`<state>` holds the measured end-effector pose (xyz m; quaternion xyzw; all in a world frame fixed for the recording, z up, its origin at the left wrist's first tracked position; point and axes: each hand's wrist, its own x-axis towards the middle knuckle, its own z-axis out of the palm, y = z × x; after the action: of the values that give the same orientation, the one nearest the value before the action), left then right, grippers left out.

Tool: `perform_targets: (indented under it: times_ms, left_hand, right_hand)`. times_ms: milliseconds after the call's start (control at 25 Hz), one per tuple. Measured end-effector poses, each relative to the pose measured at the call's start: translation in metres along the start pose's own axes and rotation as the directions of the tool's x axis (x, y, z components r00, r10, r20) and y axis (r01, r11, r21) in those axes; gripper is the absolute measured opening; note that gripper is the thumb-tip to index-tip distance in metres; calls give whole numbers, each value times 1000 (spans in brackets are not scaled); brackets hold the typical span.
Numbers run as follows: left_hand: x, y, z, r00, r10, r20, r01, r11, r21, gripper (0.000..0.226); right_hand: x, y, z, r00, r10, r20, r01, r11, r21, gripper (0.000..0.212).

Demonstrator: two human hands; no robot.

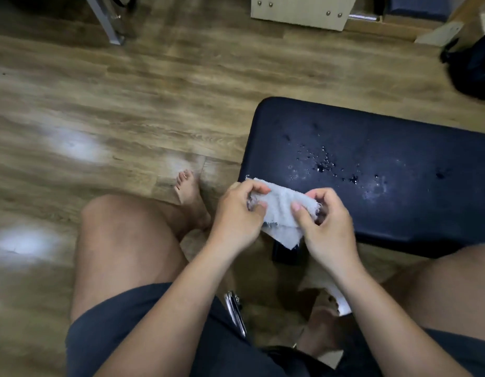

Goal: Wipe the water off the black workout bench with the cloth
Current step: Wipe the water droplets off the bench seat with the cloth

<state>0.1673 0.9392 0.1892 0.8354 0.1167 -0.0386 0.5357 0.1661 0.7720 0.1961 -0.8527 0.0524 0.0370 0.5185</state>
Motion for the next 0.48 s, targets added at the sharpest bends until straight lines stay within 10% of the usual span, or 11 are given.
perform_targets:
  times_ms: [320,480]
  left_hand:
    - [41,4,-15,947,317,-53,-284,902,325,27]
    - [37,-9,0,929,294,227,-365,620,694,49]
  right_hand:
    - [3,-8,41,974,215,-73,-215,977,12,18]
    - [4,-19,55,962,211,-172,-242,952,-189,18]
